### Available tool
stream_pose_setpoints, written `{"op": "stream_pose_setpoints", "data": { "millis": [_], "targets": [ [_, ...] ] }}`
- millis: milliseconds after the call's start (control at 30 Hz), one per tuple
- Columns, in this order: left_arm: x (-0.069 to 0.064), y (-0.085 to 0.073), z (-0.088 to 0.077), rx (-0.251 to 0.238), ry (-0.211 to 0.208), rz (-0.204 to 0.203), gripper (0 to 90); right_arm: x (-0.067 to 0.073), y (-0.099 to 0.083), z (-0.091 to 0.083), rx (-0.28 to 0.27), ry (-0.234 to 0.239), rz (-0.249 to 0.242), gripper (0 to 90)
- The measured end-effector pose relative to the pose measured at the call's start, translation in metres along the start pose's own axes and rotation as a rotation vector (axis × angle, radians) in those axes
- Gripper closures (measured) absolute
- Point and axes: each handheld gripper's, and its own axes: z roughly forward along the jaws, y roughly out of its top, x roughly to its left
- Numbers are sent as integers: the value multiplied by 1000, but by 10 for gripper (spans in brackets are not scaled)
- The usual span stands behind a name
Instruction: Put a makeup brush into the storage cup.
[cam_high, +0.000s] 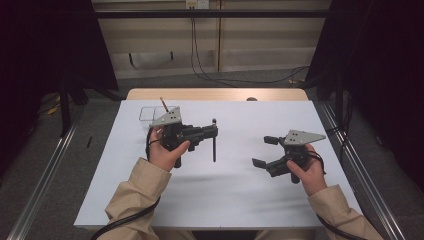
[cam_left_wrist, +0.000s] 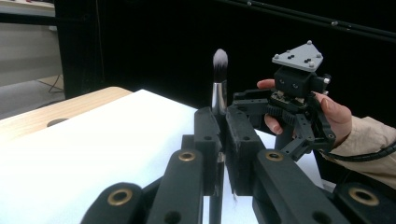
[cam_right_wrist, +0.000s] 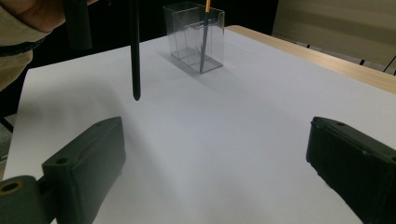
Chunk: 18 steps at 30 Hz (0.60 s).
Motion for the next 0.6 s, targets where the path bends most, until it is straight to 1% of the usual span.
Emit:
{"op": "stream_pose_setpoints", "data": {
  "millis": [433, 600],
  "targets": [
    [0, 1, -4, -10, -2, 0, 844, -3, -8, -13, -1, -20, 5, 44],
    [0, 1, -5, -12, 10, 7, 845, -4, -9, -17, -4, -28, 6, 44]
  ]
}}
